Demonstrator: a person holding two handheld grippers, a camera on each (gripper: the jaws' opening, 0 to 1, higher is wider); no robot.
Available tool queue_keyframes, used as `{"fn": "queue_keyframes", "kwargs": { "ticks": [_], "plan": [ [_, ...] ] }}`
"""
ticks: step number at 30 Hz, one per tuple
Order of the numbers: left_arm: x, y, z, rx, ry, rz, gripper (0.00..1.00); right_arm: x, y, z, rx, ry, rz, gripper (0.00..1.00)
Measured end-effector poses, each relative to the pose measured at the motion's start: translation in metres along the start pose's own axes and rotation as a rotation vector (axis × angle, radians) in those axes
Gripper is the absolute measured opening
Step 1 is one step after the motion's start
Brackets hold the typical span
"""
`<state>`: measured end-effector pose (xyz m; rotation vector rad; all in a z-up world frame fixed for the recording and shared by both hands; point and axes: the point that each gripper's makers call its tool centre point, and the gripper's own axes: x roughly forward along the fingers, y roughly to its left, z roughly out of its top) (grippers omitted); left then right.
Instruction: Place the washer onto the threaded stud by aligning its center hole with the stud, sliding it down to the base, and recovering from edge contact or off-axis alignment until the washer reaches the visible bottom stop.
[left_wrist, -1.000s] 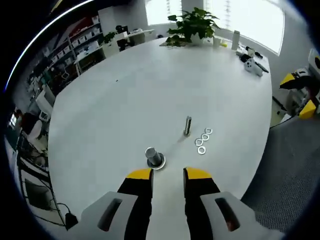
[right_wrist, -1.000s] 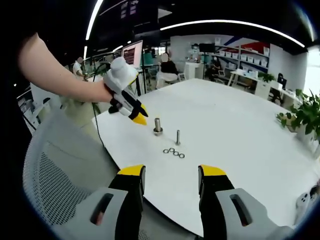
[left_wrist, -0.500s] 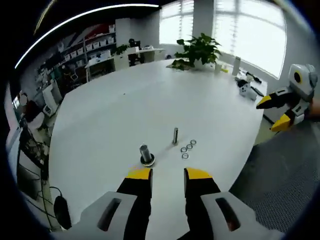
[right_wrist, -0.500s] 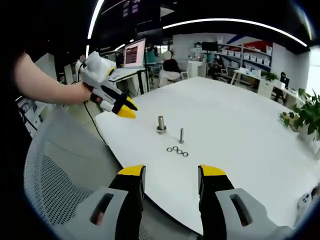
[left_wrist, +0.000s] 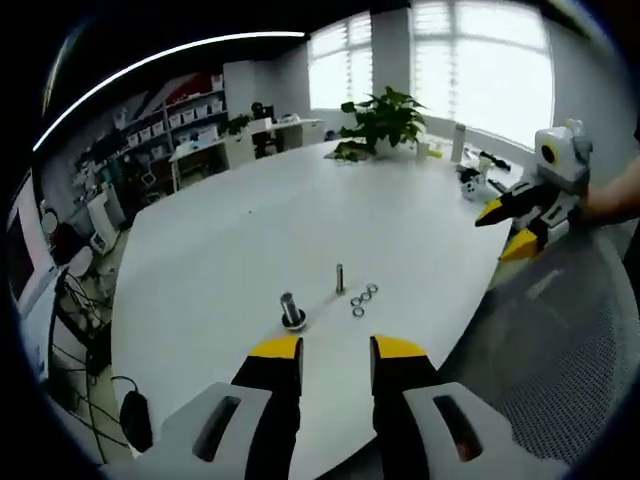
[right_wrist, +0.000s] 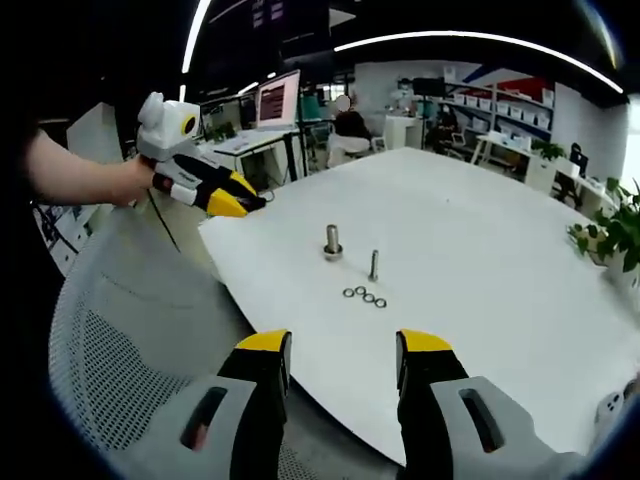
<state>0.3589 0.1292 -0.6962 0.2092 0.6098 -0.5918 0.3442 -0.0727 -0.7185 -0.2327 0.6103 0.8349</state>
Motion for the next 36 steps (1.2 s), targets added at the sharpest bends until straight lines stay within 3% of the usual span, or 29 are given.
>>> {"fn": "queue_keyframes", "kwargs": {
  "ticks": [11,18,21,24,27,36],
  "plan": [
    [-0.015,-0.004,-0.012,-0.093,-0.060,0.006,0.25,0.001,0.003,-0.005,0.007,0.022,0.013,0.44],
    [-0.010,-0.014,-0.014,-0.001,-0.044,-0.001,0.24,0.002,0.009,-0.007,0.002,0.034,0.038,0.44],
    [-0.011,-0.010,-0.016,-0.012,-0.048,0.002,0.23,0.003,0.009,-0.008,0.013,0.038,0.041,0.44],
    [-0.016,-0.005,-0.011,-0.072,-0.092,0.001,0.23,0.004,0.012,-0.006,-0.009,0.036,0.047,0.44],
    [-0.016,-0.002,-0.013,-0.109,-0.092,0.000,0.24,0.004,0.015,-0.007,-0.012,0.039,0.058,0.44],
    [-0.019,0.004,-0.011,-0.115,-0.112,0.026,0.25,0.002,0.015,-0.003,-0.026,0.021,0.053,0.44]
  ]
}}
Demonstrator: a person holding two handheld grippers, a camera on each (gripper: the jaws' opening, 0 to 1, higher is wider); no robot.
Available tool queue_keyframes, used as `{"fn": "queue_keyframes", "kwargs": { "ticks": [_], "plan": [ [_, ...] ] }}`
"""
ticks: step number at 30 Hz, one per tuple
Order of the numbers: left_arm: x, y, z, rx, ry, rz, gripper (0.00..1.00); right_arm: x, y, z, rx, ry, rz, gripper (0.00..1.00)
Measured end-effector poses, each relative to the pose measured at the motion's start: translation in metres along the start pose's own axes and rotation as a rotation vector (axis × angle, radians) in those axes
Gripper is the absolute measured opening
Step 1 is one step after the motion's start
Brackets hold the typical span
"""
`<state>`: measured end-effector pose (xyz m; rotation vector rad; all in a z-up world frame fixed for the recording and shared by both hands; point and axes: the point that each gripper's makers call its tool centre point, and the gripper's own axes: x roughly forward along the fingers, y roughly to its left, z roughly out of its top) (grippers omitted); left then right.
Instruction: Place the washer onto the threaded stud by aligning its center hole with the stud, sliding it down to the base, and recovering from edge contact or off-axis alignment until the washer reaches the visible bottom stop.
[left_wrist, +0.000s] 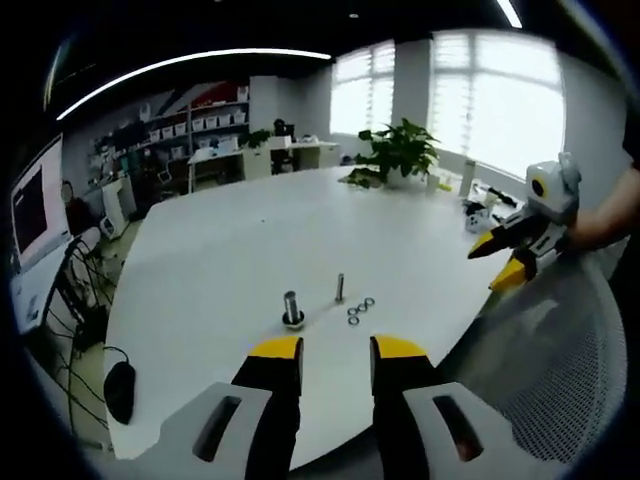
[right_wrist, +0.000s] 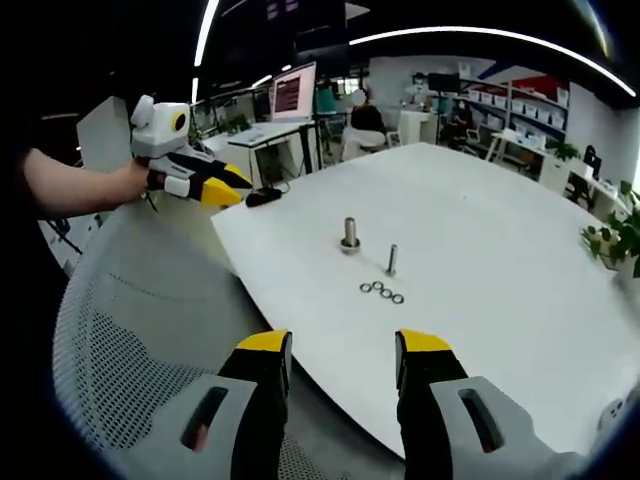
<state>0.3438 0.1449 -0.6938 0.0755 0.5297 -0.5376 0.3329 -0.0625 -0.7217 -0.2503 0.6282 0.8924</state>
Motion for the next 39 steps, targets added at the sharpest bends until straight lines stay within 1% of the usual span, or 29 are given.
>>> {"fn": "queue_keyframes", "kwargs": {
  "ticks": [7,9,11,13,15,18,20,25,27,30,32,34,36,39],
  "plan": [
    [-0.002,0.003,0.002,-0.020,-0.017,0.006,0.25,0.000,0.000,0.002,-0.015,-0.004,-0.011,0.43],
    [-0.002,0.003,0.002,-0.040,-0.023,-0.001,0.25,0.000,0.000,0.000,-0.020,0.003,-0.012,0.43],
    [-0.003,0.004,0.003,-0.040,-0.030,0.006,0.25,0.001,-0.001,-0.002,-0.017,0.015,-0.013,0.43],
    [-0.002,0.003,0.004,-0.048,-0.033,-0.005,0.25,0.003,-0.001,-0.004,-0.016,0.027,-0.012,0.43],
    [-0.002,0.004,0.005,-0.045,-0.035,-0.003,0.25,0.003,0.000,-0.004,-0.014,0.031,-0.005,0.43],
    [-0.005,0.003,0.008,-0.063,-0.057,-0.009,0.25,0.003,0.004,0.000,0.001,0.009,0.012,0.43],
    [-0.005,0.002,0.009,-0.082,-0.071,-0.018,0.27,0.001,0.003,0.001,0.007,0.001,0.005,0.43],
    [-0.004,0.002,0.008,-0.074,-0.066,-0.019,0.27,0.002,-0.002,0.003,0.031,-0.004,-0.020,0.43],
    [-0.004,0.001,0.008,-0.080,-0.066,-0.026,0.27,0.002,-0.002,0.002,0.033,0.002,-0.023,0.43],
    [-0.003,0.000,0.005,-0.080,-0.049,-0.030,0.26,0.005,-0.001,-0.004,0.031,0.035,-0.028,0.43],
    [-0.003,-0.001,0.004,-0.078,-0.047,-0.036,0.26,0.006,-0.001,-0.008,0.008,0.057,-0.034,0.44],
    [-0.003,-0.005,0.007,-0.081,-0.059,-0.058,0.26,0.007,0.000,-0.010,-0.002,0.072,-0.033,0.44],
    [-0.002,-0.007,0.006,-0.085,-0.056,-0.070,0.26,0.008,0.000,-0.011,-0.007,0.081,-0.035,0.44],
    [-0.003,-0.007,0.009,-0.078,-0.069,-0.069,0.26,0.007,-0.002,-0.013,0.000,0.087,-0.045,0.44]
  ]
}}
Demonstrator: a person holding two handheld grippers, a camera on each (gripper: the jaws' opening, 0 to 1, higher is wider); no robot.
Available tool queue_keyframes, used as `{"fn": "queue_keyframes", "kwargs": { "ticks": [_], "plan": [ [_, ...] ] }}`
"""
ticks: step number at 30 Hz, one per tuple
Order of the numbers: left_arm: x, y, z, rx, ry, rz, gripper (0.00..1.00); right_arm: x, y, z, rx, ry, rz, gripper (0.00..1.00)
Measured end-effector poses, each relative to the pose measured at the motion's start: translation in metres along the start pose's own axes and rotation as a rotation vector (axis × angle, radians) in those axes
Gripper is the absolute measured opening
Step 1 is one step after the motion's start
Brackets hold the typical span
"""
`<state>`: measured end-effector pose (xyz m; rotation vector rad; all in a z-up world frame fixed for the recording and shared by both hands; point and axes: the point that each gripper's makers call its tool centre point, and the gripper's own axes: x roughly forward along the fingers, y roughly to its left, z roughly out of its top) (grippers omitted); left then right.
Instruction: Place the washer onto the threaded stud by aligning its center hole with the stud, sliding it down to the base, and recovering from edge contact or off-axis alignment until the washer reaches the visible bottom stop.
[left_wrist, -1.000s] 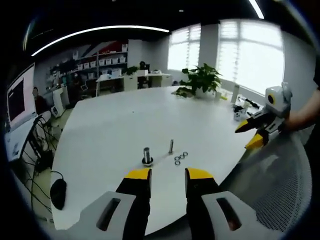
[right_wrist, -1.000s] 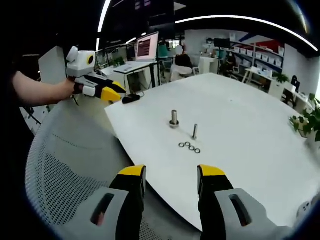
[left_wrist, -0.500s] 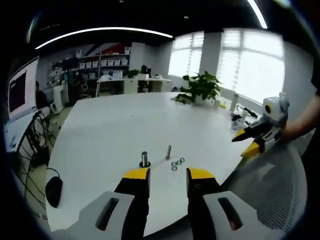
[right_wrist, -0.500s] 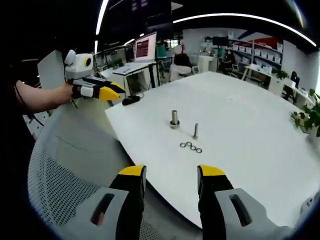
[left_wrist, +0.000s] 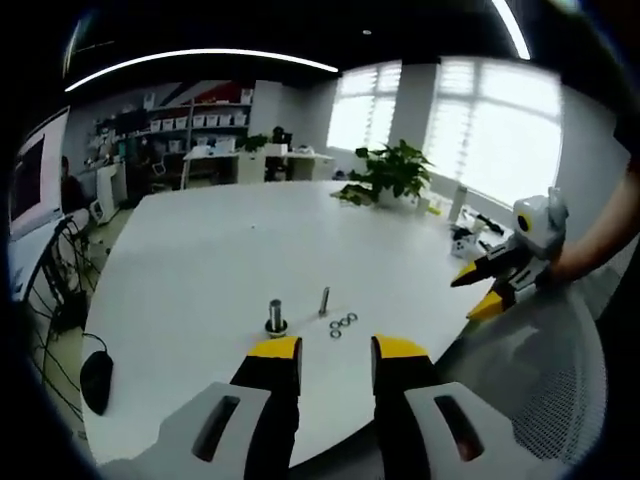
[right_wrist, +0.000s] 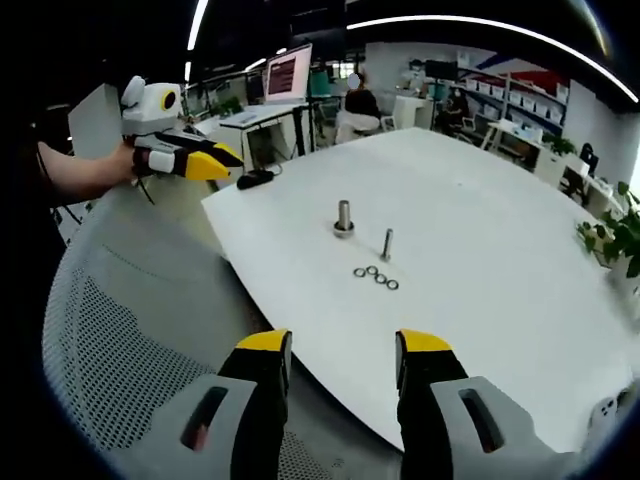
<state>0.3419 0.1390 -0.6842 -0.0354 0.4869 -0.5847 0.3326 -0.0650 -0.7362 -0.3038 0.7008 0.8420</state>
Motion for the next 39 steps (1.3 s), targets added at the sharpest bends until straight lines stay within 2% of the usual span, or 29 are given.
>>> {"fn": "queue_keyframes", "kwargs": {
  "ticks": [7,12,15,19,23,28,34,39],
  "plan": [
    [0.001,-0.004,-0.001,0.004,0.003,-0.020,0.26,-0.001,-0.003,0.001,0.025,-0.012,-0.017,0.44],
    [0.001,-0.008,0.001,0.006,-0.009,-0.042,0.25,0.000,-0.006,-0.006,0.015,0.026,-0.039,0.44],
    [0.000,-0.006,0.004,-0.001,-0.026,-0.034,0.24,0.002,-0.006,-0.009,0.010,0.043,-0.041,0.44],
    [0.002,-0.007,-0.001,-0.019,-0.003,-0.046,0.25,0.002,-0.007,-0.013,0.004,0.066,-0.043,0.44],
    [0.003,-0.013,-0.002,0.002,0.007,-0.064,0.25,0.002,-0.007,-0.013,0.004,0.060,-0.043,0.44],
    [0.003,-0.012,0.000,0.009,0.000,-0.055,0.24,0.001,-0.008,-0.012,0.030,0.054,-0.044,0.44],
    [0.003,-0.013,0.001,0.011,-0.002,-0.064,0.23,0.001,-0.009,-0.012,0.019,0.053,-0.048,0.44],
    [0.003,-0.011,-0.001,0.001,0.005,-0.064,0.23,-0.002,-0.010,-0.002,-0.001,0.016,-0.064,0.43]
  ]
}}
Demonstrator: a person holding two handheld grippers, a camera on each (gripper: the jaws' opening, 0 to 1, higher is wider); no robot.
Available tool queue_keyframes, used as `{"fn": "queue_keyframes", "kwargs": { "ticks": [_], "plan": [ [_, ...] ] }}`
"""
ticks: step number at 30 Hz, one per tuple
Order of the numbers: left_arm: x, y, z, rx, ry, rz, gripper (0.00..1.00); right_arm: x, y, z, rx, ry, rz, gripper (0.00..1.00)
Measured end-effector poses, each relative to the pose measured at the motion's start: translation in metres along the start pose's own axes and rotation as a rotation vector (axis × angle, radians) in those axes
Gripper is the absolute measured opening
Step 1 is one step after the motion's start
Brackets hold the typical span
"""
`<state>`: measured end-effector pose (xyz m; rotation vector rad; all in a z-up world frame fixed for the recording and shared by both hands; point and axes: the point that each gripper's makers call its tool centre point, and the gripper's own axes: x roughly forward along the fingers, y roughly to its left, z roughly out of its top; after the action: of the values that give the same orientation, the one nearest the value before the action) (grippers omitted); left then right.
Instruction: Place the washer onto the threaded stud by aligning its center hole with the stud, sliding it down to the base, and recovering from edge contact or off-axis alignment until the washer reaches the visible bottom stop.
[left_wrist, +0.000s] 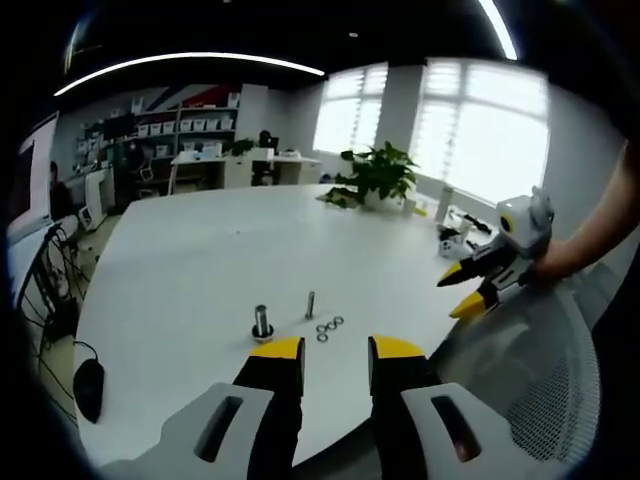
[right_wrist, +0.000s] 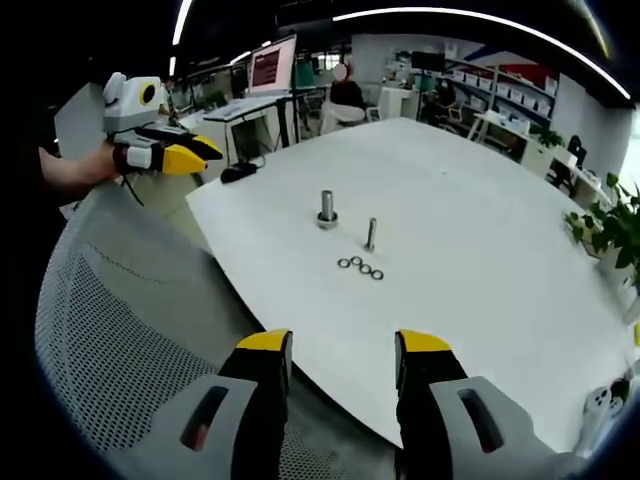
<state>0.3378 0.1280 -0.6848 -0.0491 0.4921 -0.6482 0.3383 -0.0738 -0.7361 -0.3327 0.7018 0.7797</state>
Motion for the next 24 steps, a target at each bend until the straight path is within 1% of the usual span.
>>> {"fn": "queue_keyframes", "kwargs": {
  "ticks": [2,3,5,7,10,11,12,13,14,15,16,17,18,20,22,24],
  "plan": [
    [0.000,0.001,-0.001,0.005,0.006,0.002,0.24,0.001,0.000,0.000,-0.008,0.004,-0.001,0.43],
    [0.000,0.001,0.001,0.007,-0.001,0.000,0.24,0.003,-0.001,-0.004,-0.034,0.033,-0.008,0.43],
    [0.000,0.000,0.005,-0.005,-0.019,-0.003,0.24,0.004,0.001,-0.004,-0.053,0.036,0.002,0.43],
    [-0.001,0.001,0.004,-0.001,-0.013,0.004,0.24,0.005,0.003,-0.005,-0.082,0.050,0.007,0.43],
    [-0.001,0.004,0.002,-0.012,-0.006,0.005,0.24,0.007,0.006,-0.003,-0.099,0.056,0.019,0.43],
    [-0.001,0.005,0.003,-0.012,-0.010,0.006,0.24,0.008,0.006,-0.003,-0.114,0.071,0.024,0.43],
    [-0.001,0.005,0.004,-0.012,-0.015,0.006,0.24,0.008,0.005,-0.003,-0.148,0.078,0.023,0.43],
    [-0.002,0.005,0.006,-0.014,-0.022,0.006,0.24,0.008,0.006,0.000,-0.166,0.073,0.015,0.43],
    [-0.001,0.005,0.006,-0.012,-0.021,0.006,0.24,0.008,0.007,0.000,-0.158,0.076,0.019,0.43],
    [-0.001,0.006,0.004,-0.008,-0.016,0.009,0.24,0.009,0.008,-0.003,-0.159,0.093,0.025,0.43],
    [-0.001,0.006,0.003,-0.012,-0.011,0.010,0.24,0.010,0.009,-0.005,-0.179,0.119,0.030,0.43],
    [-0.001,0.005,0.001,-0.024,-0.008,0.006,0.24,0.012,0.009,-0.003,-0.204,0.129,0.029,0.43],
    [-0.001,0.003,0.001,-0.017,-0.006,0.001,0.24,0.017,0.013,0.004,-0.230,0.113,0.038,0.43],
    [-0.001,0.002,0.001,0.008,-0.004,0.003,0.24,0.028,0.018,0.014,-0.234,0.106,0.058,0.43],
    [0.000,0.001,0.001,-0.001,0.000,-0.010,0.23,0.038,0.023,0.025,-0.253,0.097,0.071,0.43],
    [-0.001,0.002,0.003,-0.005,-0.009,-0.010,0.23,0.049,0.024,0.032,-0.252,0.094,0.076,0.43]
  ]
}}
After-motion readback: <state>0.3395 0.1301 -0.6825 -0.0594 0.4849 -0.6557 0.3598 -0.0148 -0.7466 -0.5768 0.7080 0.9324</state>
